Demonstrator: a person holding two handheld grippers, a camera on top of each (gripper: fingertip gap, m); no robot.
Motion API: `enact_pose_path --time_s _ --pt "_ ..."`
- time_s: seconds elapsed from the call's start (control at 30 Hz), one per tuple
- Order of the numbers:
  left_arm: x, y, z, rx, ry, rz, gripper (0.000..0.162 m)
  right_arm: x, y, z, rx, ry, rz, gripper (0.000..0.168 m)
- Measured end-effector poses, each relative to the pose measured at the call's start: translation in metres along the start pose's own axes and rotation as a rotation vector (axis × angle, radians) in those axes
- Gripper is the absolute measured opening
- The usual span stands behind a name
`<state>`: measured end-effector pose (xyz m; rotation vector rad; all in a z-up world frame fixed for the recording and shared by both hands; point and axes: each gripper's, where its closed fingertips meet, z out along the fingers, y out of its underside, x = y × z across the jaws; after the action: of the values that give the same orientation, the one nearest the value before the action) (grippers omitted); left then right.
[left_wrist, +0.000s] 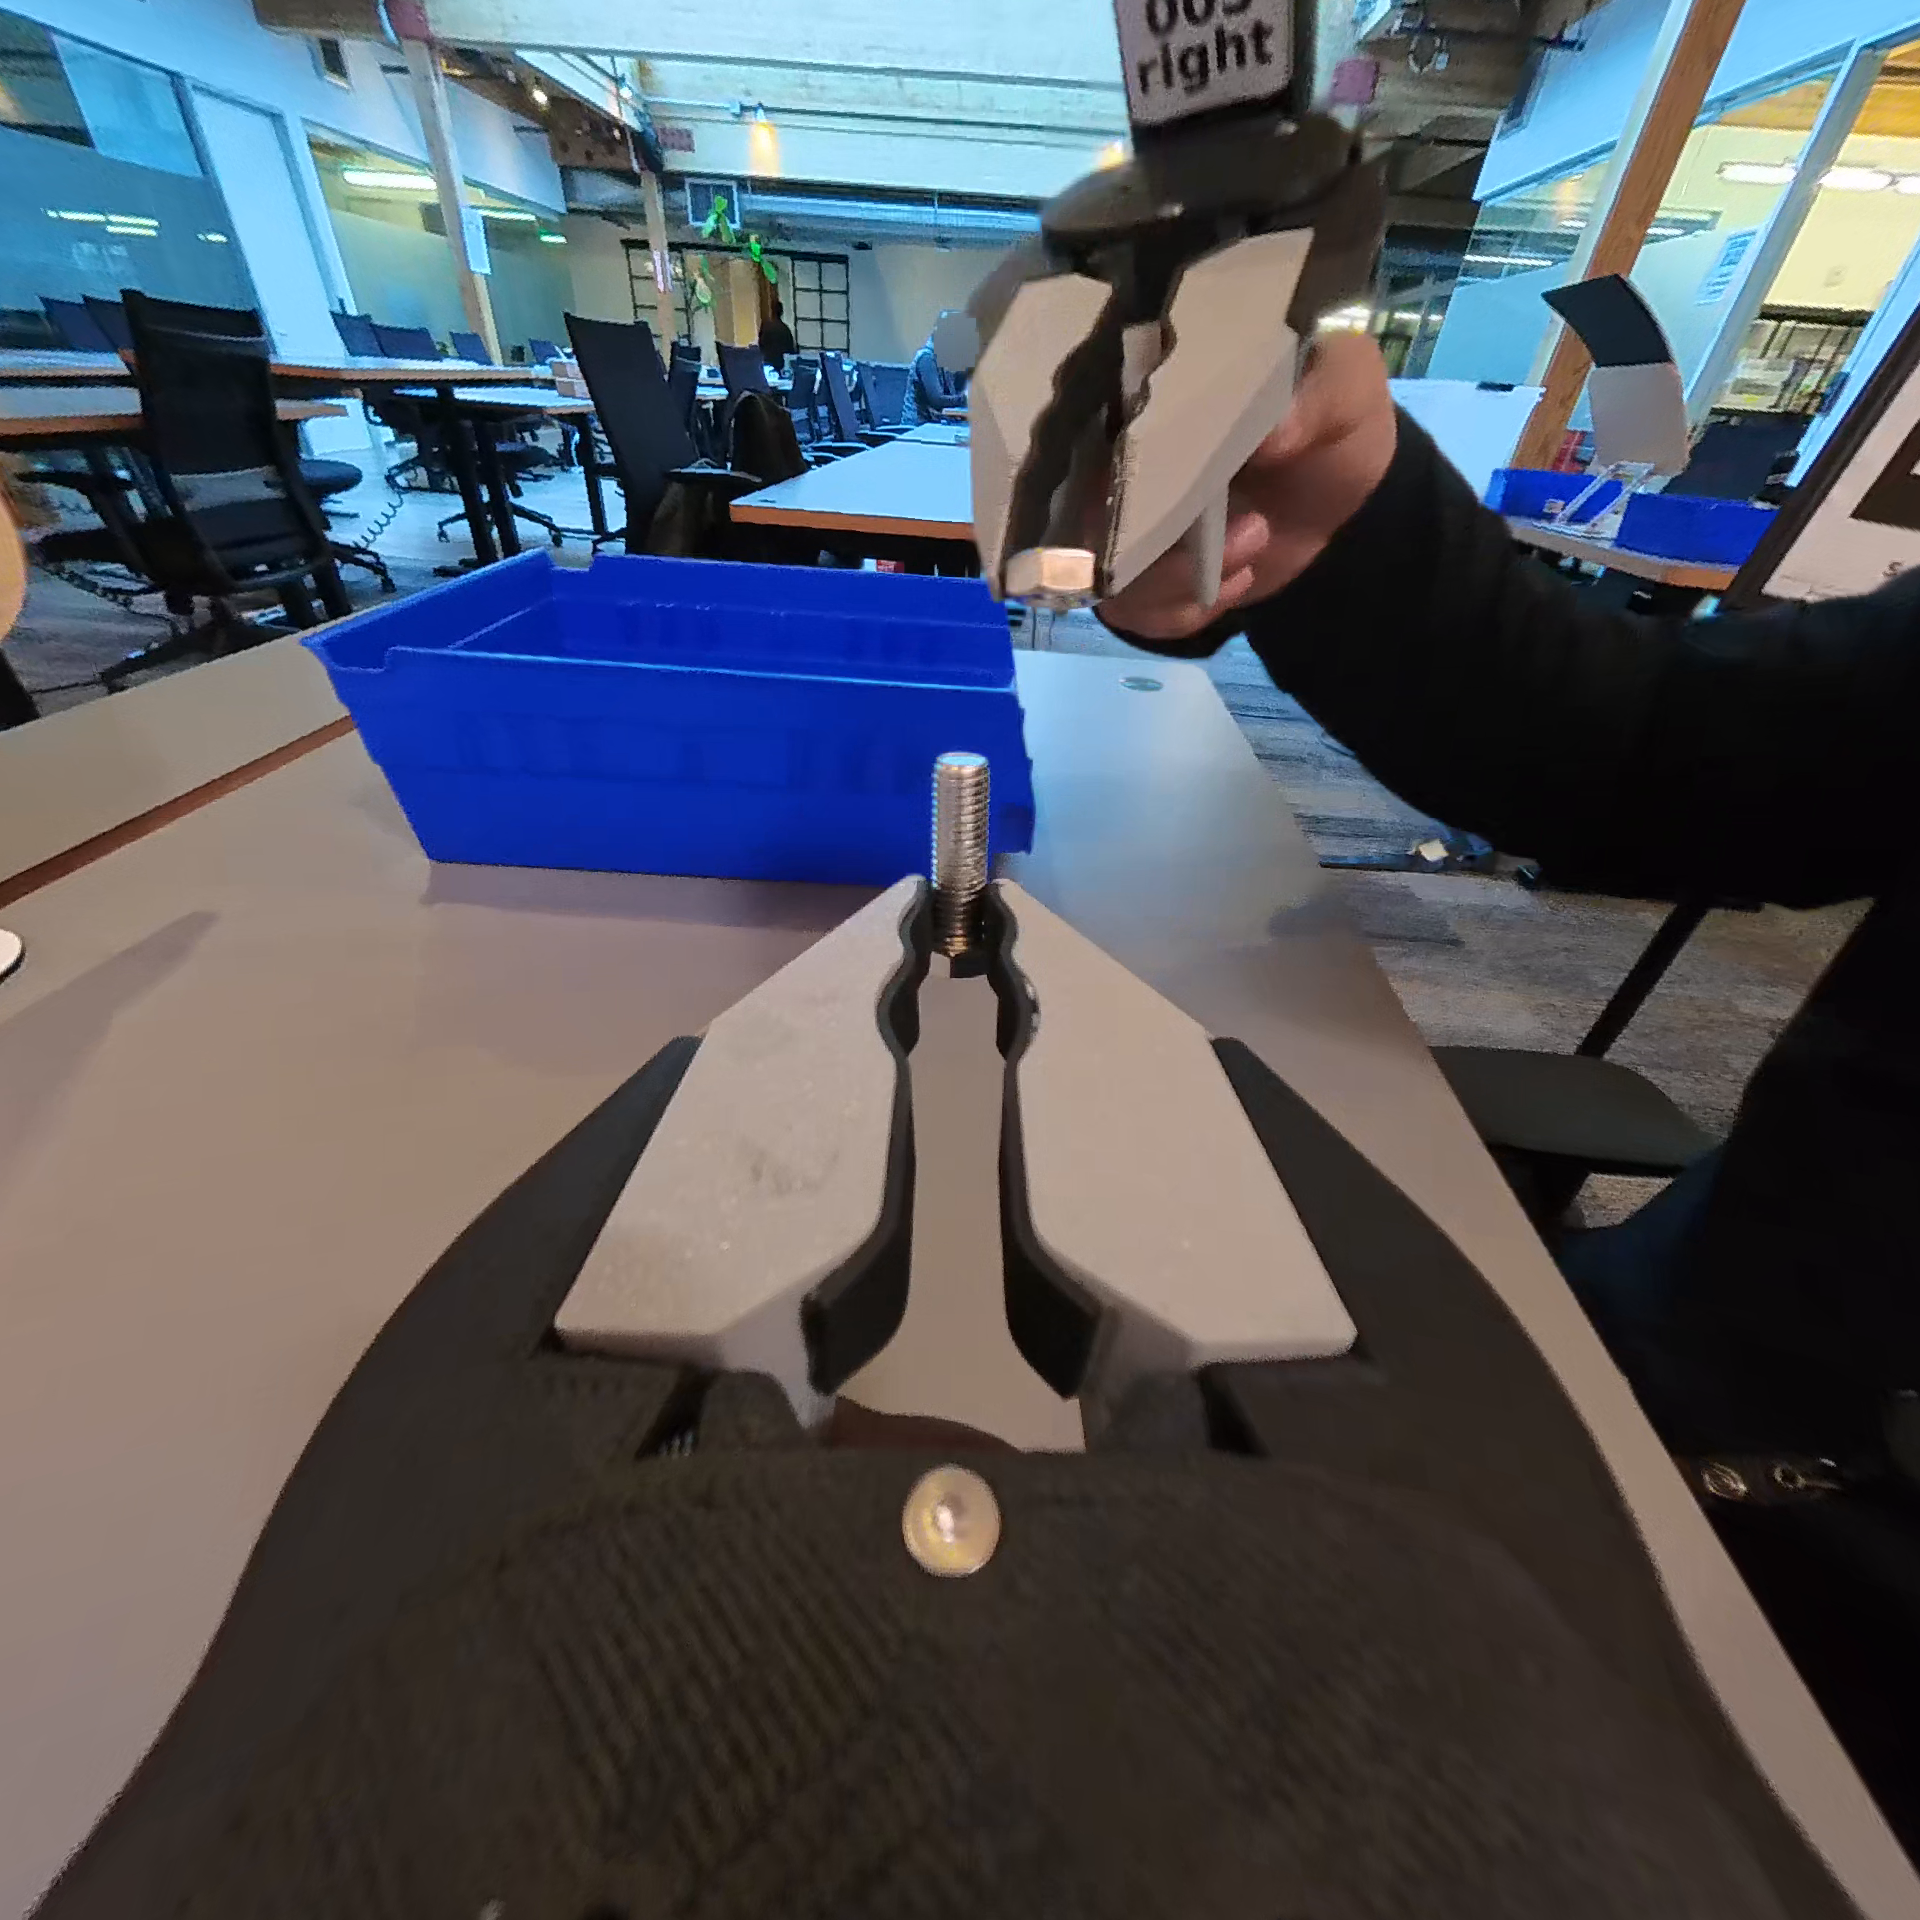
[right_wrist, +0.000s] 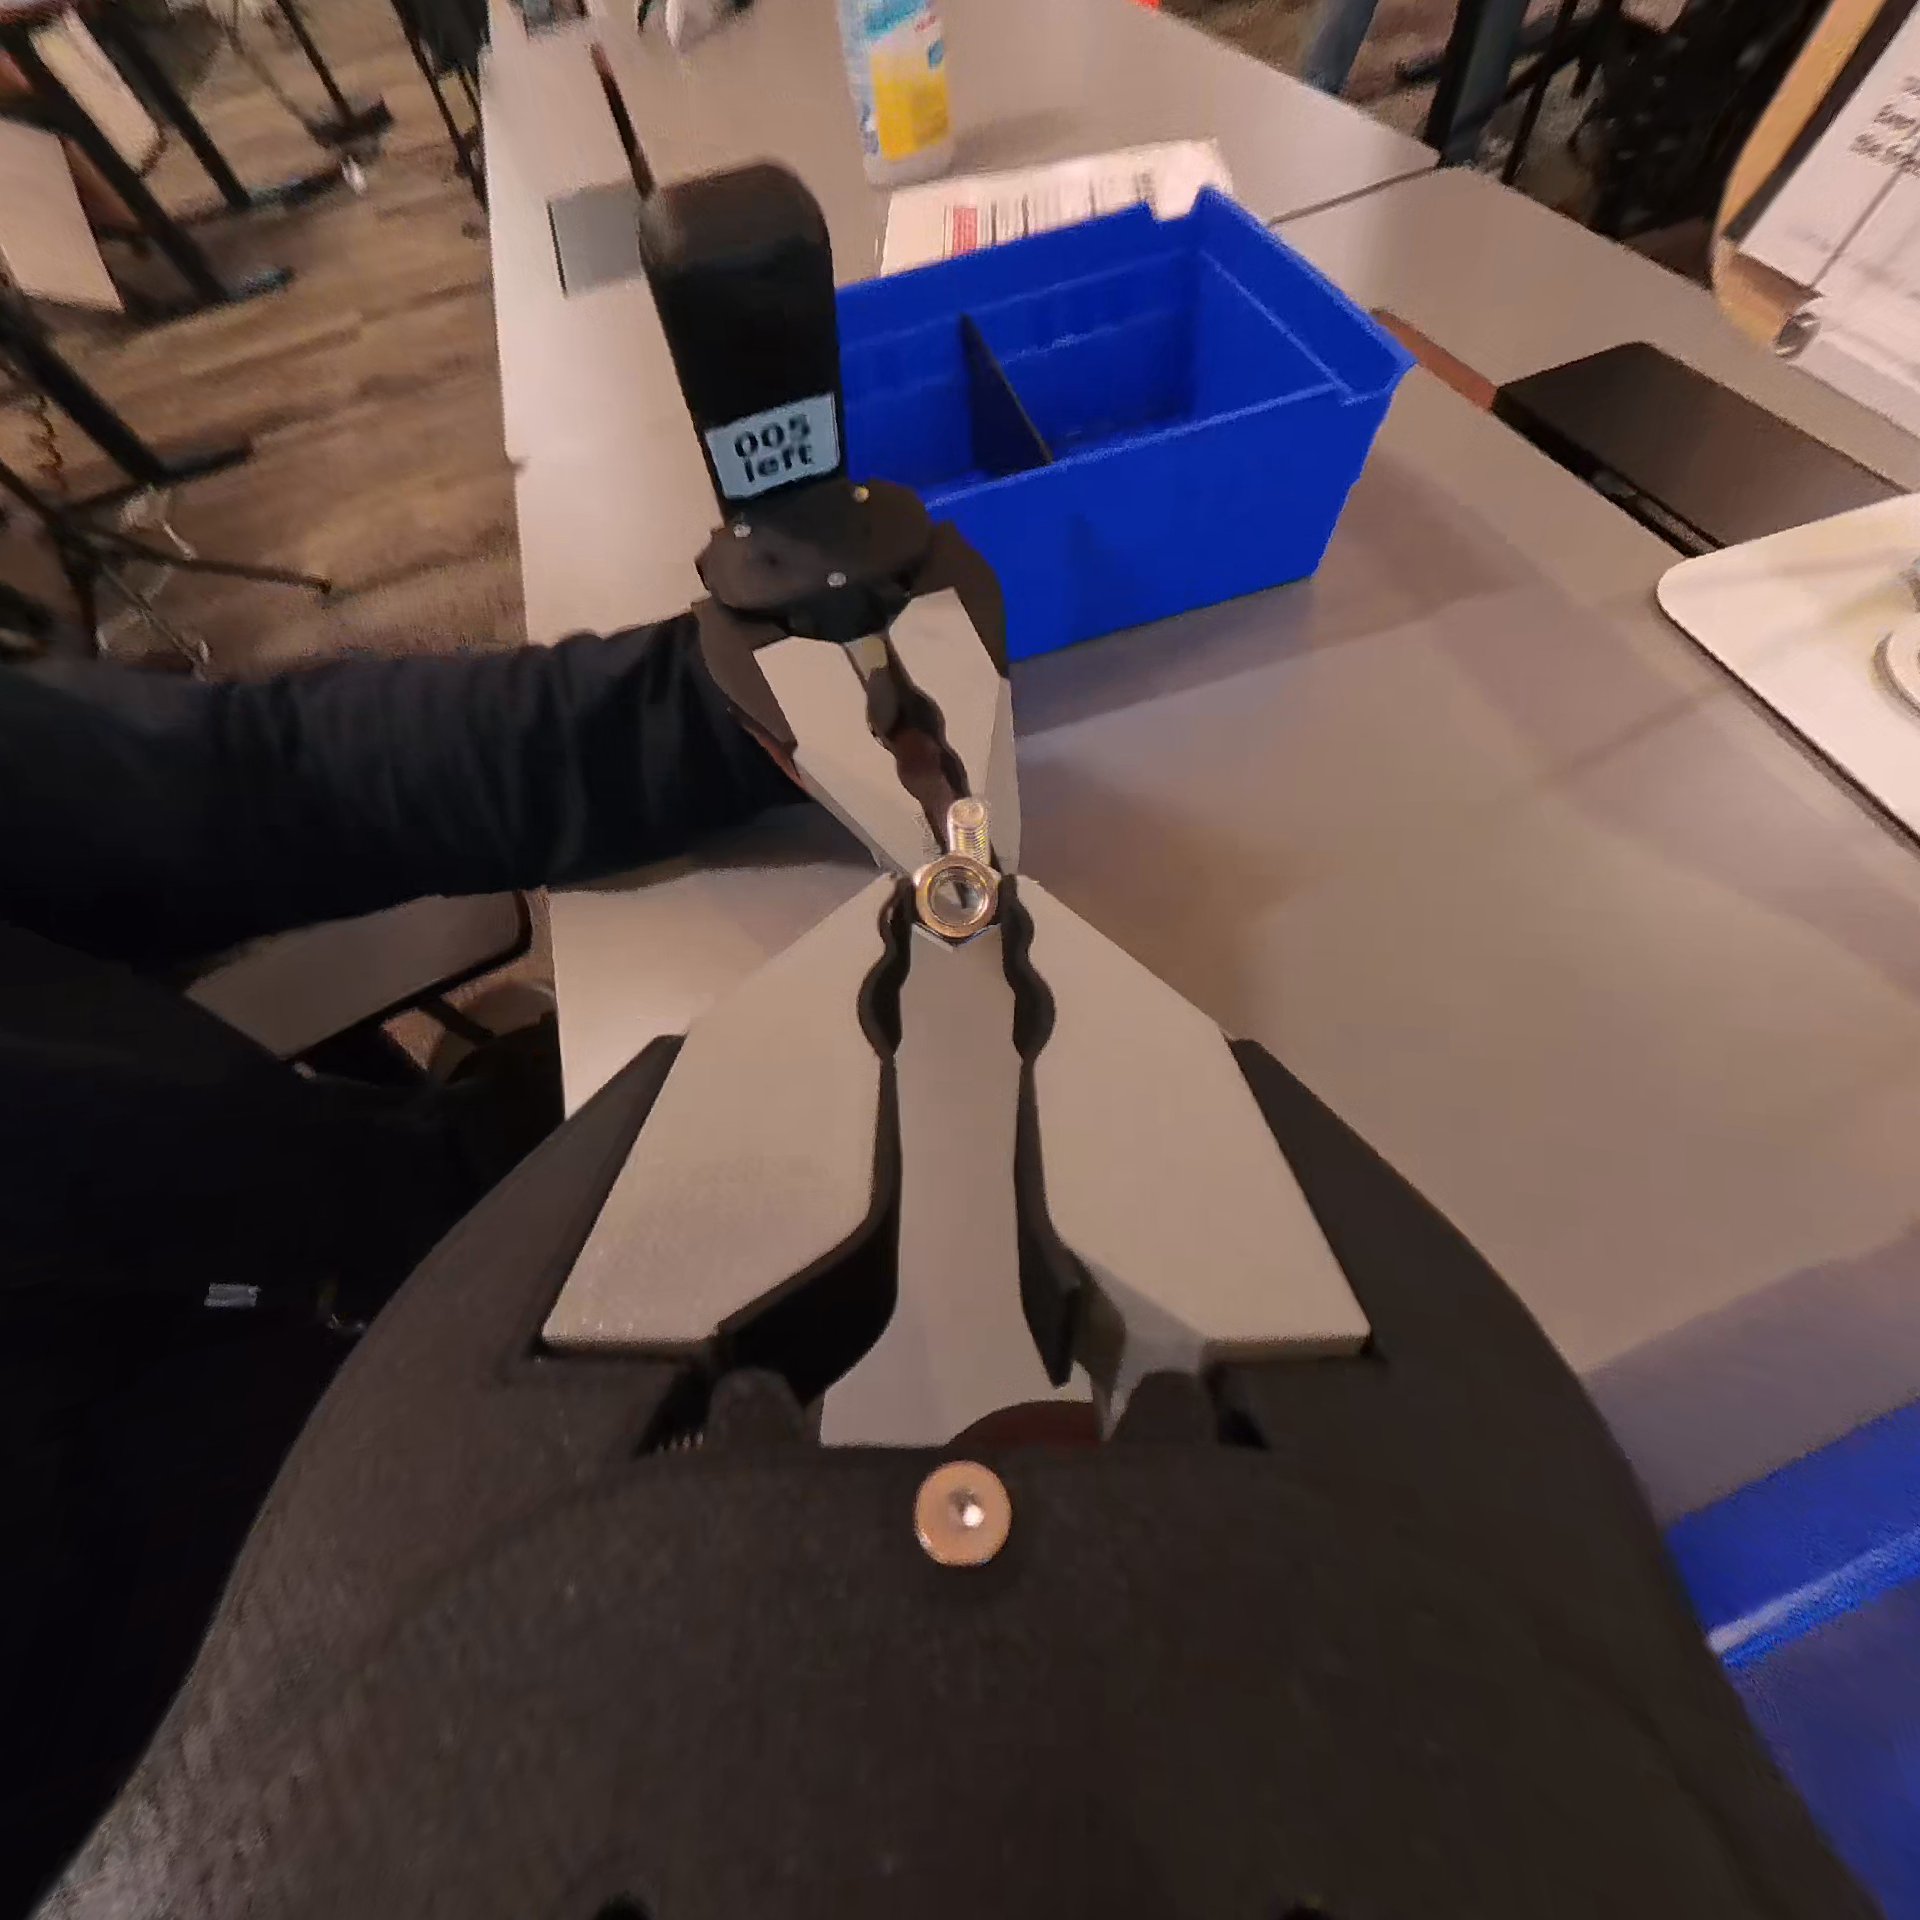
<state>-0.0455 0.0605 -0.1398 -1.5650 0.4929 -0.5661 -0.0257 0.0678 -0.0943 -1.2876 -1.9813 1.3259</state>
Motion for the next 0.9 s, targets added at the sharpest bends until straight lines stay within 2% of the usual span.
enact_pose_path --time_s 0.1,0.37,0.6,0.9 --pt "0.005 -0.003 0.002 0.01 0.004 0.016 0.007 -0.003 0.003 0.011 -0.095 0.002 -0.052 0.014" --pt "0.005 -0.005 0.007 0.025 -0.002 0.001 0.007 -0.002 -0.01 0.023 -0.2 -0.007 -0.107 0.014" --pt "0.004 -0.007 0.007 0.026 -0.015 -0.007 0.007 0.0 -0.006 0.031 -0.343 -0.008 -0.133 0.014" --pt "0.003 -0.011 0.006 0.036 -0.032 0.007 0.007 0.001 -0.005 0.035 -0.36 -0.013 -0.116 0.014"
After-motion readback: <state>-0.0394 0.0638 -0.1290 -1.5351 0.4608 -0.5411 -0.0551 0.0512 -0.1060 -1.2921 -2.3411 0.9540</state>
